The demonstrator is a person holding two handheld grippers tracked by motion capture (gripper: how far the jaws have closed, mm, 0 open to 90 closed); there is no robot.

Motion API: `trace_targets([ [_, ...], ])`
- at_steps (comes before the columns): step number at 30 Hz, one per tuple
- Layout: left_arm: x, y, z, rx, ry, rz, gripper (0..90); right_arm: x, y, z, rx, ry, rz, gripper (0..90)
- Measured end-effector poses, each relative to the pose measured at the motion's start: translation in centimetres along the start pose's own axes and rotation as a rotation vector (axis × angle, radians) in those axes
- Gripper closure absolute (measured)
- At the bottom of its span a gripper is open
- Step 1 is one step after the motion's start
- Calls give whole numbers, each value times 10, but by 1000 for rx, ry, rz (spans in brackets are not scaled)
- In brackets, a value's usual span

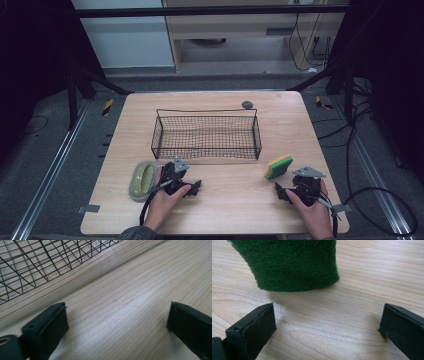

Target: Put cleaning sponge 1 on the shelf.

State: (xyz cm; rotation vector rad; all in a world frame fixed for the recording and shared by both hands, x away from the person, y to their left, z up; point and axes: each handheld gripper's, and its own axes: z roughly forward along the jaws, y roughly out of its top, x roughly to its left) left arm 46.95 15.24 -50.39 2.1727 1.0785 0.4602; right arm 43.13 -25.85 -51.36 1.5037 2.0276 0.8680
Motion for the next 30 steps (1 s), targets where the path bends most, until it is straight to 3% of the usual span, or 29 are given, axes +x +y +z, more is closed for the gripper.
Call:
trace_targets([
  [4,1,3,-9,8,7,5,50,0,0,0,0,1,0,4],
  [7,6,10,-23,23,22,2,62,0,0,0,0,3,-2,4],
  [8,11,16,-35,33,38,2,69,0,-1,0,-2,3,-9,5],
  [9,11,16,-35,33,38,2,69,0,-1,0,-2,3,-9,5],
  [12,25,28,-62,60,40,-30,86,0,-1,-1,-2,9,-7,5],
  [13,25,28,-62,60,40,-30,86,0,-1,-1,-2,9,-7,5],
  [16,45,34,-87,95,66,-62,101,-1,-1,-1,-1,10,-17,5],
  [17,45,34,-87,95,66,-62,107,-1,-1,-1,-1,10,-17,5],
  [18,56,35,-96,114,99,-74,108,-1,-2,-2,1,13,-14,5],
  [19,56,35,-96,114,99,-74,112,-1,-2,-2,1,13,-14,5],
  [20,68,33,-103,127,108,-107,121,-1,-1,-1,1,11,-18,5],
  [21,68,33,-103,127,108,-107,124,-1,-1,-1,1,11,-18,5],
  [22,78,30,-109,139,120,-139,129,-1,-1,-2,2,13,-16,5],
  [24,86,28,-113,162,152,-128,137,-1,-1,-2,2,12,-16,5],
  [30,99,20,-117,214,143,-166,146,-1,-1,-1,3,9,-19,5],
])
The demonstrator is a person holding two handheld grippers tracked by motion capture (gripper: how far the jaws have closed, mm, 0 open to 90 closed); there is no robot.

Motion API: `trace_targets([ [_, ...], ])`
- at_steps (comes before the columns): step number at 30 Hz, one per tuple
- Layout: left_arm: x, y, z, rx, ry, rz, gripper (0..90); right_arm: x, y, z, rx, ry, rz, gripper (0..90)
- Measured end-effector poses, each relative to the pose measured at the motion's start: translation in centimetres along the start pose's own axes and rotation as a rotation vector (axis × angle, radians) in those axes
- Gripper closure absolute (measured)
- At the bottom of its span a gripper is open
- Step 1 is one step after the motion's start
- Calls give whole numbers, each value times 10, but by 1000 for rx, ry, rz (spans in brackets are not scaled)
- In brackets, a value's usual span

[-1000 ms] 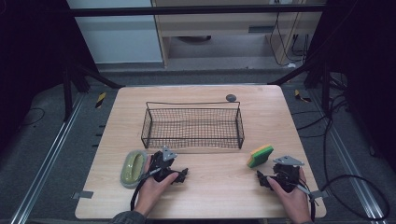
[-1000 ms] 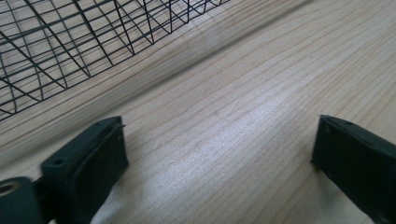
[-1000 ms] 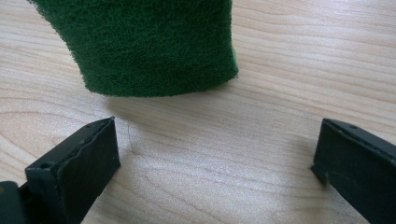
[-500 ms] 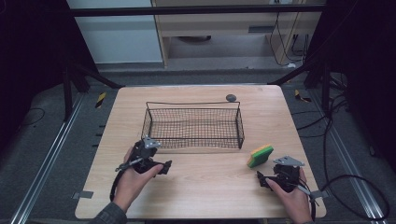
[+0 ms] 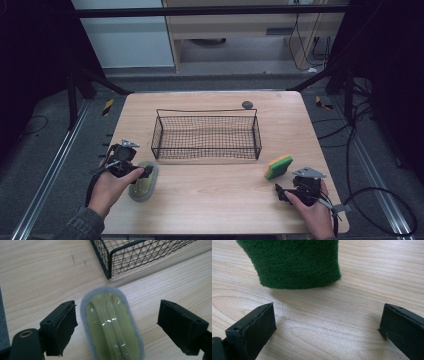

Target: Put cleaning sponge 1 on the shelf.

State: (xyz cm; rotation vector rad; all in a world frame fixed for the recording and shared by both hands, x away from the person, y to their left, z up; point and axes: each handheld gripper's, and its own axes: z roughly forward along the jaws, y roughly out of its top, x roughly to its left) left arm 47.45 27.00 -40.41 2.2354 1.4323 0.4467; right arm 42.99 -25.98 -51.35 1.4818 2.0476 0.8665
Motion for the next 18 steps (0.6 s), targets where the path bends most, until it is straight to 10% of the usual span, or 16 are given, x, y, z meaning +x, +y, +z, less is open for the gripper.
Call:
trace_targets([
  [18,10,-6,17,111,-50,-32,351,0,0,0,1,1,0,5],
])
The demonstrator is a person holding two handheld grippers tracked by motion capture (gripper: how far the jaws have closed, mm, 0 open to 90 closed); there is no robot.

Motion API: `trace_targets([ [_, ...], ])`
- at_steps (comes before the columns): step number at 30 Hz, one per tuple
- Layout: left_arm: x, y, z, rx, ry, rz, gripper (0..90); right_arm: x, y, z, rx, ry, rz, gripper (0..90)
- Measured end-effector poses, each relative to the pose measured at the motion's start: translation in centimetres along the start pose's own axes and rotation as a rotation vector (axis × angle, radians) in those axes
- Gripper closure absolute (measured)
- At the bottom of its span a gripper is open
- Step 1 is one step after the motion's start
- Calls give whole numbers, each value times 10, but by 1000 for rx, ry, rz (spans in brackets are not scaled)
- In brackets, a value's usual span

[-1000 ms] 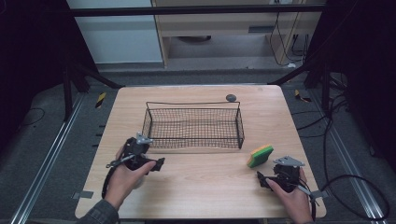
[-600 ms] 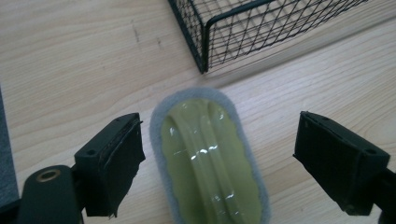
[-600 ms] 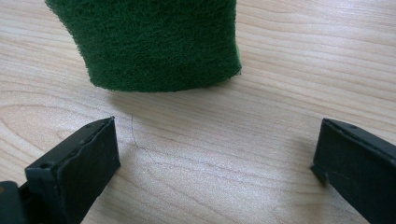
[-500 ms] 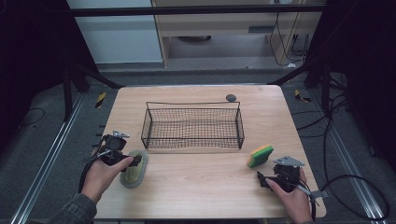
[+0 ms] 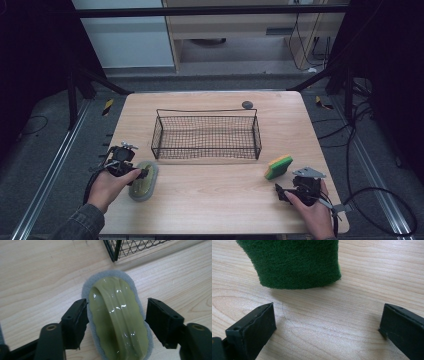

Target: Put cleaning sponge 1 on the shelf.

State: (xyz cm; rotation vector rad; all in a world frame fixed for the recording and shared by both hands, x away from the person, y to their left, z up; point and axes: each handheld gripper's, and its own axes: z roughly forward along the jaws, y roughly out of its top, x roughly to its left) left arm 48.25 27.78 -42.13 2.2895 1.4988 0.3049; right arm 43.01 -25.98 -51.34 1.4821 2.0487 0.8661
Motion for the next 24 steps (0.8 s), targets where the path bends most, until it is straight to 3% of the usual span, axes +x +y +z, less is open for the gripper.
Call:
trace_targets([
  [14,-2,-2,11,78,-34,5,530,0,0,0,1,1,0,5],
  [24,2,-3,12,103,-38,-12,611,0,0,0,2,2,-1,5],
])
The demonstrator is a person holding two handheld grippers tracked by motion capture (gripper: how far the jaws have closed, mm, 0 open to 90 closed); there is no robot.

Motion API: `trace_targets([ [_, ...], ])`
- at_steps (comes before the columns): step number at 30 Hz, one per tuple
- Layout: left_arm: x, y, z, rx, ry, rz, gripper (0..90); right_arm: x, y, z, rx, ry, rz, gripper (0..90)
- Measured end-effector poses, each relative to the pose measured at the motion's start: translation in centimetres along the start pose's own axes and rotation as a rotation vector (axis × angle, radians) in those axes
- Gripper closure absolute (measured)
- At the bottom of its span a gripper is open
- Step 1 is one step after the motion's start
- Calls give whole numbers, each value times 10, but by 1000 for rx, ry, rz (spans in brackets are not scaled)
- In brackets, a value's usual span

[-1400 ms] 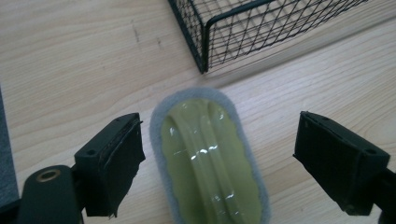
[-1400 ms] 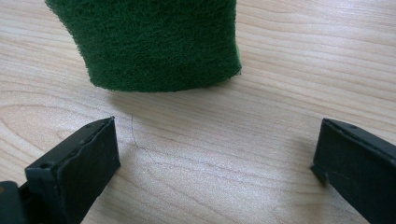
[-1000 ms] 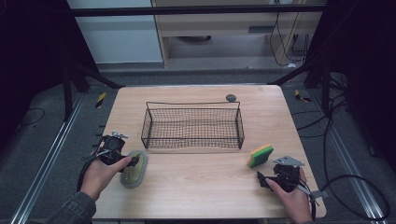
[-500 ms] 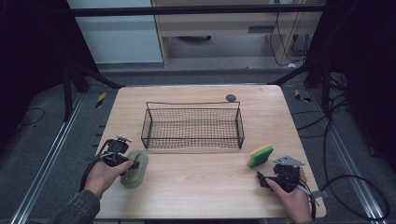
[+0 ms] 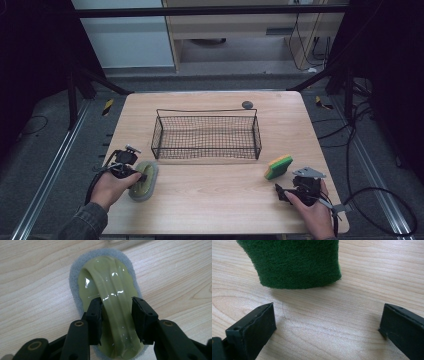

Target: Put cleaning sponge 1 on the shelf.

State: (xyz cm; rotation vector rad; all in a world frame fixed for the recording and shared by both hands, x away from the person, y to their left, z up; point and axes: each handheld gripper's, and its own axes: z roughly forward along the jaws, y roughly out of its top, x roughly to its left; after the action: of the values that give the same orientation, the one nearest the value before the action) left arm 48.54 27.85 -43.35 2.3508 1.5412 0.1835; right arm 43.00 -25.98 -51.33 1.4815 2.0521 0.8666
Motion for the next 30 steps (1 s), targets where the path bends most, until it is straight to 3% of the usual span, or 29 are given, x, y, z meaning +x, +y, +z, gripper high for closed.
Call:
trace_targets([
  [12,2,1,-2,21,9,35,690,0,0,0,0,0,-1,5],
  [21,2,2,-5,41,15,115,706,0,0,0,2,5,2,5],
  [24,1,5,-10,53,28,156,706,1,0,0,2,6,1,5],
  [30,-1,10,-21,43,22,199,707,1,0,0,2,7,1,5],
])
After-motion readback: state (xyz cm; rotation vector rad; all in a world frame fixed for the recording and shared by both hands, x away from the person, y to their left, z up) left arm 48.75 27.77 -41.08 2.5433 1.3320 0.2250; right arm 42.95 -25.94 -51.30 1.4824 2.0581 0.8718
